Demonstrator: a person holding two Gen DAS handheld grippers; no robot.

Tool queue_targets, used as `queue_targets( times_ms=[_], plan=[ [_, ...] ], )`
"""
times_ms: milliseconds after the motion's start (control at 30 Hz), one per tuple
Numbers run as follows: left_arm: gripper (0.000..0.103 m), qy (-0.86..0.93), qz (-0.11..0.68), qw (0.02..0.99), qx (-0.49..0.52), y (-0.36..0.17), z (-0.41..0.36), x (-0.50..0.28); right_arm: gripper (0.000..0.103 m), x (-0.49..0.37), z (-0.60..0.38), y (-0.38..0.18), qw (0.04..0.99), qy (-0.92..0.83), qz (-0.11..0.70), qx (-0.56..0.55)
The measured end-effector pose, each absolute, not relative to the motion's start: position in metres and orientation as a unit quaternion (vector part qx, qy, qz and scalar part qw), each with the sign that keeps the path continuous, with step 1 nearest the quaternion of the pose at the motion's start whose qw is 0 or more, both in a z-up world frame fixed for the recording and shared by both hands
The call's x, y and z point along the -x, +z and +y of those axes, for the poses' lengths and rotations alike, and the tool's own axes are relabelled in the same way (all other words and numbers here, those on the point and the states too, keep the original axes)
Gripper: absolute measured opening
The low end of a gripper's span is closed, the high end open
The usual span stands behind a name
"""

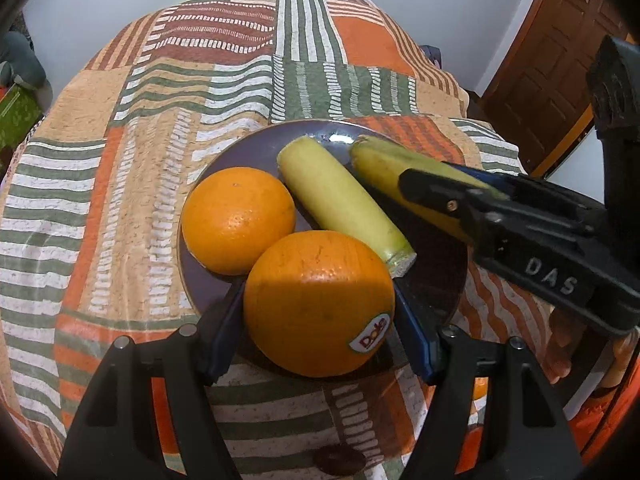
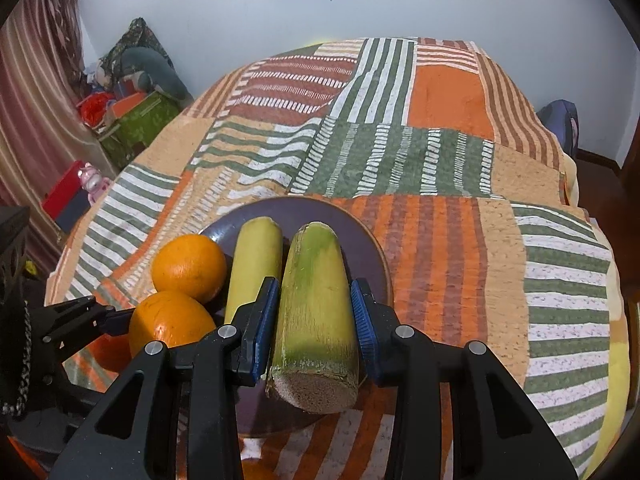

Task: Organize fruits
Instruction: 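Lower the Dole orange onto the plate and open while the right gripper sets the corn cob beside it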

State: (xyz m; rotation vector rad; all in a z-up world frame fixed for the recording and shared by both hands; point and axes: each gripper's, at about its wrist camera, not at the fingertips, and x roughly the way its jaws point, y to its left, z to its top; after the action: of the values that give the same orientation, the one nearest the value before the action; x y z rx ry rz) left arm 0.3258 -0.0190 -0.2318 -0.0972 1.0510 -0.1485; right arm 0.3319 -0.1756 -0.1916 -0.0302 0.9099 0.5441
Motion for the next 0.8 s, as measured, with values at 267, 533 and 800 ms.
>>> queue_targets(
  times_ms=[267,533,800],
  plan=[
    [0.07,-0.072,0.507,0.858,0.044,-0.232,-0.019,-0.326,0.034,-0.333,-0.167,-0.196,0.858,0.265,0.439,0.029],
    [0.077,-0.061,0.491,0.869,0.031,-0.218,-0.018,-0.317,0.034,-0.33,-0.167,-0.192,0.857,0.266,0.44,0.03],
    [0.077,-0.059,0.463,0.883,0.043,-0.184,-0.01,-0.297,0.035,-0.311,-0.174,-0.165,0.869,0.264,0.417,0.033]
  ],
)
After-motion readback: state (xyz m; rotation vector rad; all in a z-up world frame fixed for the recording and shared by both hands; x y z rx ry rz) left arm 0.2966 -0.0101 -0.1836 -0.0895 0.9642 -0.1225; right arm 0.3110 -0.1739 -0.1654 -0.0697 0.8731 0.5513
